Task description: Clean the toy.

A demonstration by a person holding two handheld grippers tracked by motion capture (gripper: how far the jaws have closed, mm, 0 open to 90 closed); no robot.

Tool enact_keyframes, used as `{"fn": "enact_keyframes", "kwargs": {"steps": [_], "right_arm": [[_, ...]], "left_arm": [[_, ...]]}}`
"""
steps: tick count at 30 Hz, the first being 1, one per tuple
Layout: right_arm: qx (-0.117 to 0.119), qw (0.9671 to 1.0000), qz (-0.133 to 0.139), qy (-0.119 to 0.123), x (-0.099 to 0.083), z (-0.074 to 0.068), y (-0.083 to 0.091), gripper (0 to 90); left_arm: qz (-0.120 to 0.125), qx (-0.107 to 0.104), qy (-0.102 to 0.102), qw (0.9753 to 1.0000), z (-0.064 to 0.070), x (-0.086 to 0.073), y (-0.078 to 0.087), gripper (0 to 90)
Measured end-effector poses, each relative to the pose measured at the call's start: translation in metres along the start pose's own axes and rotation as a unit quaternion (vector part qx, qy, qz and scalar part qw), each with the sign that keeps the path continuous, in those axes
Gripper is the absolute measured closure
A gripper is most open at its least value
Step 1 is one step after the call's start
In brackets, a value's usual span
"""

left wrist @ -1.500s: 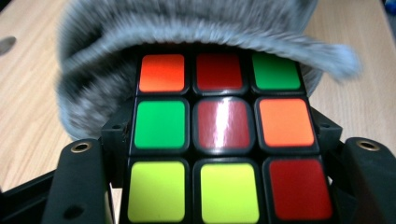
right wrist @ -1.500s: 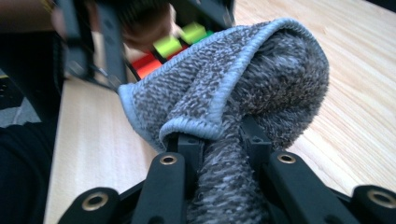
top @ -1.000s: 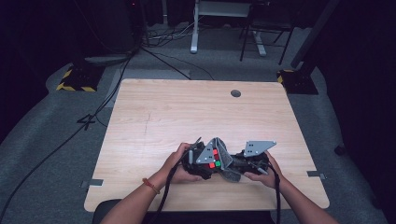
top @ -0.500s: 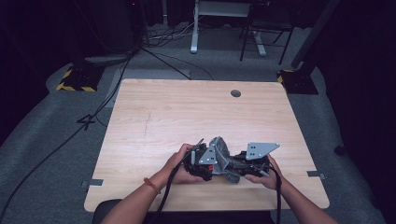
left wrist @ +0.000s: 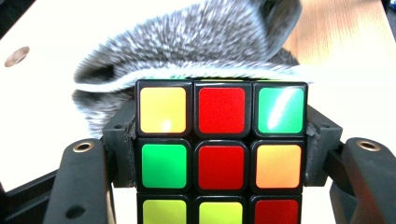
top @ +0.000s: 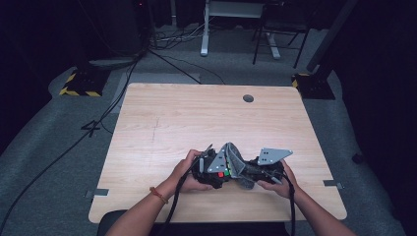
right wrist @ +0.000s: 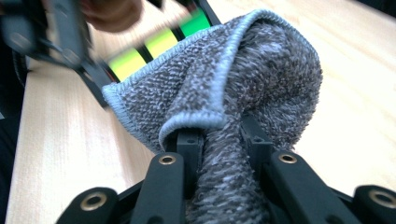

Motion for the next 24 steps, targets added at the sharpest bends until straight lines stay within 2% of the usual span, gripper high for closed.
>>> {"fn": "enact_keyframes", "kwargs": {"steps": [4, 9, 11, 15, 20, 24], "right_arm": [[0.002, 0.9999, -0.006, -0.008, -0.006, 0.003, -0.005, 74.6], [0.031, 0.9988, 0.017, -0.033, -0.005, 0.006, -0.002, 74.8], [0.048, 0.9975, 0.029, -0.042, -0.005, 0.006, 0.000, 74.7], [0.072, 0.9950, 0.049, -0.049, -0.002, 0.004, 0.003, 74.6], [0.040, 0.9986, 0.018, -0.028, -0.002, 0.003, -0.001, 74.9], [0.028, 0.9994, -0.006, -0.020, -0.007, 0.004, -0.007, 74.9]], "left_arm": [[0.009, 0.002, -0.001, 1.0000, 0.000, 0.001, 0.004, 33.1], [0.029, -0.007, 0.006, 0.9995, -0.001, 0.001, 0.006, 33.0], [0.027, -0.014, 0.003, 0.9995, -0.001, 0.000, 0.005, 32.9], [0.023, -0.013, -0.006, 0.9996, 0.002, 0.000, 0.003, 32.8], [0.024, -0.006, -0.008, 0.9997, 0.001, 0.003, 0.005, 33.0], [0.051, -0.001, -0.006, 0.9987, 0.001, 0.006, 0.013, 33.1]]}}
Point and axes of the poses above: each handheld gripper's, and its own axes: y roughly backward along the jaws, x roughly out of its top, z roughly to its right, the point moved 3 cm from there along -y, roughly forward along the jaws, and after that the axes turned 7 degrees about -x, right-handed, at the moved point
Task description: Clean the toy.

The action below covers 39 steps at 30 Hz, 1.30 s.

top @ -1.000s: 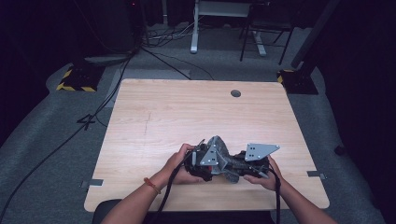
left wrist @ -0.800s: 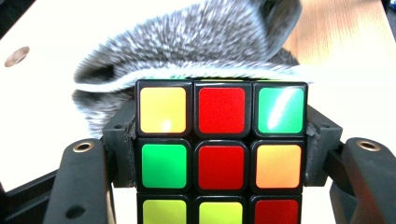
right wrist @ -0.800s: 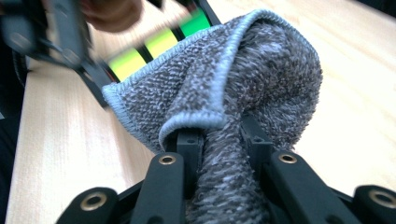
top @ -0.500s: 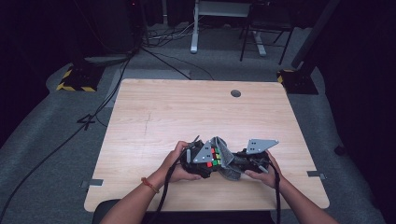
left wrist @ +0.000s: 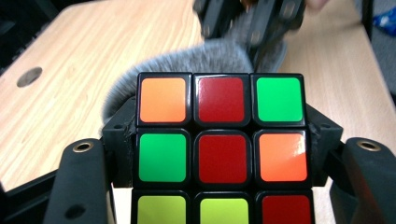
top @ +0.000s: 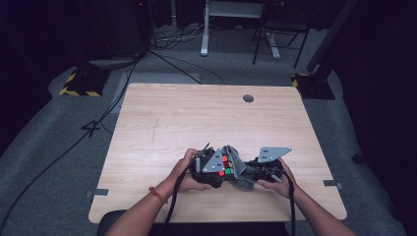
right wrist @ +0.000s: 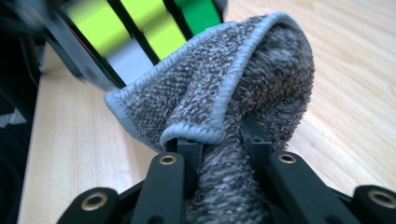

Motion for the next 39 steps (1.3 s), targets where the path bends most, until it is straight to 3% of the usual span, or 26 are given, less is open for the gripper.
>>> {"fn": "enact_keyframes", "kwargs": {"steps": [8, 14, 20, 22, 27, 33, 39], "right_arm": [[0.034, 0.9988, 0.034, -0.012, 0.003, -0.002, 0.006, 74.9], [0.057, 0.9957, 0.071, -0.018, 0.012, -0.005, 0.017, 75.0], [0.035, 0.9971, 0.068, 0.000, 0.014, -0.007, 0.018, 75.1], [0.021, 0.9982, 0.056, 0.011, 0.014, -0.008, 0.016, 75.1], [0.001, 0.9998, 0.013, 0.012, 0.005, -0.005, 0.004, 75.1], [-0.005, 0.9999, -0.011, 0.010, 0.002, -0.003, 0.000, 75.1], [0.007, 0.9994, 0.031, 0.014, 0.016, -0.009, 0.013, 75.0]], "left_arm": [[0.014, -0.016, 0.007, 0.9997, -0.003, -0.003, 0.001, 32.6], [-0.035, -0.002, -0.009, 0.9993, 0.003, -0.007, -0.010, 32.6], [-0.031, 0.002, -0.004, 0.9995, 0.002, -0.004, -0.009, 33.2], [-0.028, 0.001, -0.002, 0.9996, 0.001, -0.003, -0.008, 33.2], [-0.018, 0.001, 0.001, 0.9998, -0.001, -0.002, -0.003, 33.3], [-0.008, 0.001, 0.007, 0.9999, -0.002, -0.001, 0.002, 33.3], [-0.027, -0.005, -0.003, 0.9996, 0.000, -0.003, -0.003, 33.2]]}}
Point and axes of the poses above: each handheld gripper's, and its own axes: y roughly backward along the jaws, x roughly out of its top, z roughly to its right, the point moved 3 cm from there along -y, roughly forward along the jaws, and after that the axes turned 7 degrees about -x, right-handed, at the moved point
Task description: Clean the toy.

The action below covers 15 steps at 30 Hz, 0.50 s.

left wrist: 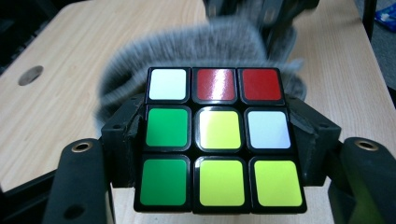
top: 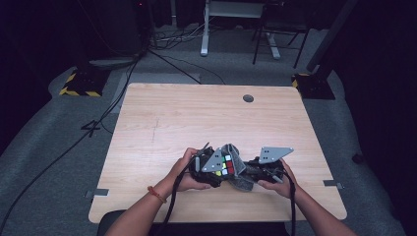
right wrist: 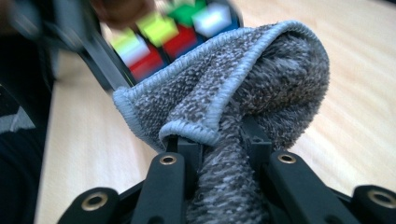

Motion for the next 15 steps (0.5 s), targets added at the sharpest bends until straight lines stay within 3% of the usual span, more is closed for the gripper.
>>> {"fn": "enact_keyframes", "kwargs": {"steps": [5, 10, 15], "right_arm": [[-0.002, 0.9996, 0.026, 0.011, 0.011, -0.005, 0.011, 75.0], [-0.027, 0.9994, -0.008, 0.022, 0.004, -0.004, 0.003, 75.0], [-0.024, 0.9992, -0.034, 0.004, -0.006, 0.004, -0.006, 75.0]], "left_arm": [[-0.008, -0.005, -0.003, 0.9999, 0.002, 0.001, -0.004, 33.3], [0.005, 0.003, -0.001, 1.0000, 0.001, 0.003, 0.001, 33.3], [0.031, 0.006, -0.003, 0.9995, 0.001, 0.007, 0.009, 33.3]]}}
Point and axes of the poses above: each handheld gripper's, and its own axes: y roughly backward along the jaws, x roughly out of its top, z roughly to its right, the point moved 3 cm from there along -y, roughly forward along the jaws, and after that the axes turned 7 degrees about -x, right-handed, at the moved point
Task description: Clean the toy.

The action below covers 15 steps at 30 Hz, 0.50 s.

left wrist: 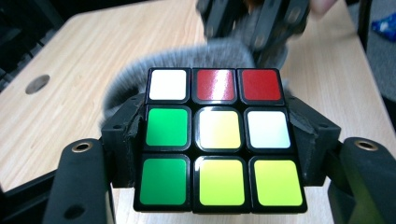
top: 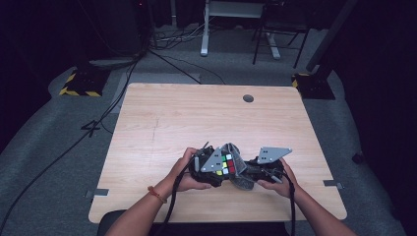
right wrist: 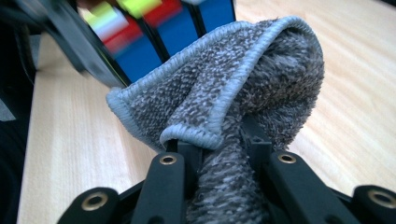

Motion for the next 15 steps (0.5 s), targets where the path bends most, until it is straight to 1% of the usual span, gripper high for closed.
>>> {"fn": "enact_keyframes", "kwargs": {"steps": [2, 5, 7, 9, 11, 12, 14, 15], "right_arm": [[0.007, 1.0000, 0.002, -0.007, -0.001, 0.001, 0.000, 75.0], [0.016, 0.9997, 0.017, -0.013, 0.001, 0.001, 0.002, 75.1], [0.020, 0.9993, 0.028, -0.015, 0.003, 0.001, 0.005, 75.1], [0.020, 0.9990, 0.039, -0.009, 0.007, -0.002, 0.008, 75.2], [0.015, 0.9991, 0.040, 0.000, 0.010, -0.005, 0.011, 75.1], [0.016, 0.9989, 0.044, 0.002, 0.010, -0.005, 0.013, 75.1], [0.019, 0.9982, 0.057, 0.000, 0.013, -0.005, 0.017, 75.2], [0.017, 0.9983, 0.056, 0.002, 0.014, -0.005, 0.017, 75.2]], "left_arm": [[0.006, 0.000, 0.003, 1.0000, 0.000, 0.000, 0.001, 33.3], [0.010, -0.005, 0.007, 0.9999, -0.001, -0.001, 0.000, 33.2], [-0.007, 0.000, 0.000, 1.0000, 0.000, -0.002, -0.003, 33.1], [-0.021, 0.000, -0.006, 0.9998, 0.002, -0.004, -0.008, 33.1], [-0.023, -0.005, -0.004, 0.9997, 0.002, -0.004, -0.009, 33.1], [-0.024, -0.005, -0.004, 0.9997, 0.001, -0.004, -0.009, 33.2], [-0.028, -0.003, -0.004, 0.9996, 0.002, -0.003, -0.010, 33.2], [-0.027, -0.003, -0.002, 0.9996, 0.002, -0.003, -0.010, 33.2]]}}
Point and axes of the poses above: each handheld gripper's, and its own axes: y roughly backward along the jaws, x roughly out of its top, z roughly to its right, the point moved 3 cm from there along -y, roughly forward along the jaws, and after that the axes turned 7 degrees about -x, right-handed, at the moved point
